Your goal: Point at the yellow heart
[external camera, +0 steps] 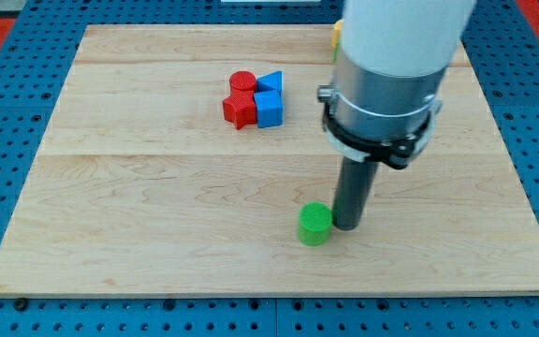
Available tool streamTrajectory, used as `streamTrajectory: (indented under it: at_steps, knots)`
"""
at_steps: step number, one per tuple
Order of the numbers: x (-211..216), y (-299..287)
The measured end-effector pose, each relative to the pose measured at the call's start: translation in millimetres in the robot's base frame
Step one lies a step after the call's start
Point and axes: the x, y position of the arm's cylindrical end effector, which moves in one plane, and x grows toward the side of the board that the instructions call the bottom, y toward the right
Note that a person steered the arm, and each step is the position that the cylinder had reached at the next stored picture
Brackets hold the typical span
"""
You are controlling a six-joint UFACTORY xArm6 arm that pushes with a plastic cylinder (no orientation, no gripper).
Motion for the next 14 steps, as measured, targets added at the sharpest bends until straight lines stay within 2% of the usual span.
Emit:
streamTrajectory:
  at_steps: [2,4,5,6,8,9,10,11,12,14]
  knots:
    - [0.0,-56.5]
    - [0.4,-89.5]
    - [-6.7,-48.7]
    - [-49.8,40.5]
    - [-191.7,198.9]
    - [-266.9,254.7]
    - [-323.2,239.5]
    - [-350.7,197.7]
    - [-350.8,194.2]
    - [-349.5,130.4]
